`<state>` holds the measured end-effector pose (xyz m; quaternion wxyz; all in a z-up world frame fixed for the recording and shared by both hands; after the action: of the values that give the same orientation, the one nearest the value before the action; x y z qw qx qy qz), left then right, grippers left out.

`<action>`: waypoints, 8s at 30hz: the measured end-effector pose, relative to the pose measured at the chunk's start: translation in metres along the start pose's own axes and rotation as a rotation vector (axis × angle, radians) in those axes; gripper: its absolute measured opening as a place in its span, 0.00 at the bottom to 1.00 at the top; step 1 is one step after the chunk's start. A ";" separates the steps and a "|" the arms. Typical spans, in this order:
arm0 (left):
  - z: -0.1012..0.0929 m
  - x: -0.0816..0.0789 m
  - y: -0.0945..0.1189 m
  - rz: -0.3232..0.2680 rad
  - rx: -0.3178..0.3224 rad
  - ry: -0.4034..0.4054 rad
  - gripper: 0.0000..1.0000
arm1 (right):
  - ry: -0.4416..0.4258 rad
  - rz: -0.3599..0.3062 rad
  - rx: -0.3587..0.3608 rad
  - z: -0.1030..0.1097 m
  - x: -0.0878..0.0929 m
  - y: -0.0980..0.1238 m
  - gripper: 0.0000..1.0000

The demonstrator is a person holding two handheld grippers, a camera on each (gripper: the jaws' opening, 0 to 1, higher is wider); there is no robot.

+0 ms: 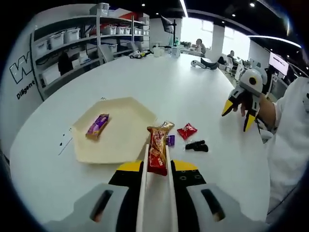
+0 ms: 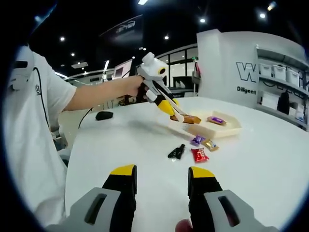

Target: Place the target food into the container with the food tongs after gripping and lifting it, then release it inside without dropping or visibly crushing the food.

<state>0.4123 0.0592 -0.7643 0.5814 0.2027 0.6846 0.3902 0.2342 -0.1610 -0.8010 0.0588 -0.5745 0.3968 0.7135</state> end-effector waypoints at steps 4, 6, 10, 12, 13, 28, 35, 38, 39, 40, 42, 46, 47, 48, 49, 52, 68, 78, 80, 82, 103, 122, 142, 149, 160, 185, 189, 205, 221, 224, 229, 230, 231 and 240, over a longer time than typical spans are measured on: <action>0.001 -0.007 0.003 0.001 -0.003 -0.011 0.20 | -0.007 0.008 0.025 -0.002 0.000 0.003 0.41; 0.002 -0.010 0.004 0.002 -0.005 -0.015 0.20 | -0.014 0.011 0.038 -0.003 0.000 0.005 0.42; 0.007 -0.016 0.005 0.006 -0.010 -0.022 0.20 | -0.023 0.012 0.062 -0.006 -0.002 0.009 0.46; 0.009 -0.017 0.005 0.007 -0.014 -0.024 0.20 | -0.027 0.015 0.075 -0.006 -0.003 0.011 0.48; 0.011 -0.019 0.005 0.009 -0.014 -0.025 0.20 | -0.029 0.014 0.081 -0.007 -0.003 0.012 0.50; 0.047 -0.037 -0.011 0.028 -0.016 -0.050 0.20 | -0.033 0.023 0.102 -0.009 -0.015 0.018 0.65; 0.065 -0.040 -0.024 0.027 -0.008 -0.044 0.20 | -0.023 0.037 0.097 -0.009 -0.020 0.020 0.65; 0.072 -0.041 -0.030 0.035 -0.011 -0.050 0.20 | -0.020 0.042 0.093 -0.008 -0.022 0.020 0.65; 0.074 -0.041 -0.033 0.038 -0.013 -0.054 0.20 | -0.019 0.044 0.092 -0.008 -0.023 0.020 0.65; 0.076 -0.041 -0.034 0.040 -0.015 -0.055 0.20 | -0.016 0.047 0.091 -0.007 -0.024 0.020 0.65; 0.080 -0.040 -0.039 0.049 -0.018 -0.062 0.20 | -0.013 0.049 0.089 -0.007 -0.026 0.020 0.65; 0.085 -0.038 -0.045 0.054 -0.018 -0.068 0.20 | -0.009 0.051 0.091 -0.007 -0.029 0.021 0.66; 0.087 -0.038 -0.046 0.051 -0.016 -0.067 0.20 | -0.009 0.052 0.092 -0.007 -0.029 0.021 0.66; 0.088 -0.038 -0.047 0.048 -0.013 -0.065 0.20 | -0.008 0.055 0.095 -0.007 -0.030 0.021 0.65; 0.089 -0.038 -0.049 0.046 -0.010 -0.063 0.20 | -0.006 0.056 0.097 -0.007 -0.030 0.022 0.65; 0.091 -0.036 -0.054 0.047 -0.008 -0.057 0.20 | -0.006 0.059 0.099 -0.008 -0.030 0.023 0.65; 0.103 -0.040 -0.072 0.083 -0.008 -0.115 0.20 | -0.017 0.078 0.104 -0.011 -0.025 0.024 0.64; 0.109 -0.046 -0.073 0.117 0.003 -0.158 0.20 | -0.020 0.077 0.099 -0.012 -0.024 0.023 0.64; 0.109 -0.046 -0.073 0.120 0.006 -0.162 0.20 | -0.023 0.076 0.101 -0.013 -0.024 0.023 0.64; 0.110 -0.046 -0.072 0.125 0.006 -0.171 0.20 | -0.024 0.077 0.099 -0.013 -0.023 0.023 0.64; 0.111 -0.044 -0.068 0.144 0.021 -0.228 0.21 | -0.028 0.080 0.099 -0.013 -0.021 0.023 0.64; 0.109 -0.047 -0.067 0.152 -0.012 -0.279 0.21 | -0.029 0.078 0.095 -0.012 -0.019 0.022 0.63; 0.097 -0.053 -0.050 0.132 -0.037 -0.312 0.21 | -0.027 0.078 0.089 -0.010 -0.017 0.021 0.63; 0.088 -0.051 -0.036 0.104 -0.049 -0.290 0.21 | -0.020 0.075 0.086 -0.009 -0.019 0.019 0.63; 0.061 -0.040 -0.016 0.062 -0.051 -0.255 0.21 | -0.008 0.073 0.079 -0.007 -0.023 0.014 0.63; -0.007 -0.012 0.004 -0.011 -0.017 -0.281 0.20 | 0.015 0.058 0.066 0.003 -0.025 0.009 0.64; -0.016 -0.011 0.003 -0.015 -0.002 -0.300 0.20 | 0.016 0.057 0.065 0.004 -0.024 0.010 0.63; -0.046 -0.022 -0.013 -0.008 0.052 -0.410 0.20 | 0.000 0.046 0.069 0.003 -0.015 0.015 0.63; -0.055 -0.038 -0.025 0.017 0.088 -0.503 0.20 | 0.008 0.039 0.075 0.004 -0.015 0.020 0.64; -0.056 -0.043 -0.029 0.030 0.092 -0.523 0.20 | 0.009 0.037 0.076 0.004 -0.015 0.022 0.64; -0.058 -0.048 -0.036 0.051 0.109 -0.561 0.21 | 0.008 0.035 0.078 0.004 -0.014 0.023 0.64; -0.058 -0.050 -0.038 0.059 0.112 -0.571 0.21 | 0.008 0.035 0.078 0.004 -0.014 0.024 0.64; -0.059 -0.051 -0.040 0.067 0.115 -0.581 0.21 | 0.008 0.035 0.079 0.004 -0.014 0.025 0.64; -0.058 -0.058 -0.059 0.123 0.146 -0.628 0.21 | 0.007 0.034 0.081 0.003 -0.012 0.029 0.64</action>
<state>0.3812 -0.0364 -0.7716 0.7234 0.3953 0.4845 0.2926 0.2199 -0.1739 -0.7764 0.0687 -0.5672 0.4351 0.6959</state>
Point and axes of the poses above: the point that each gripper's makers call its tool centre point, and the gripper's own axes: y roughly backward along the fingers, z roughly to its left, x roughly out of its underside, the point moved 7 cm from there along y, roughly backward along the fingers, and after that the axes turned 9 degrees about z, right-handed, at the moved point
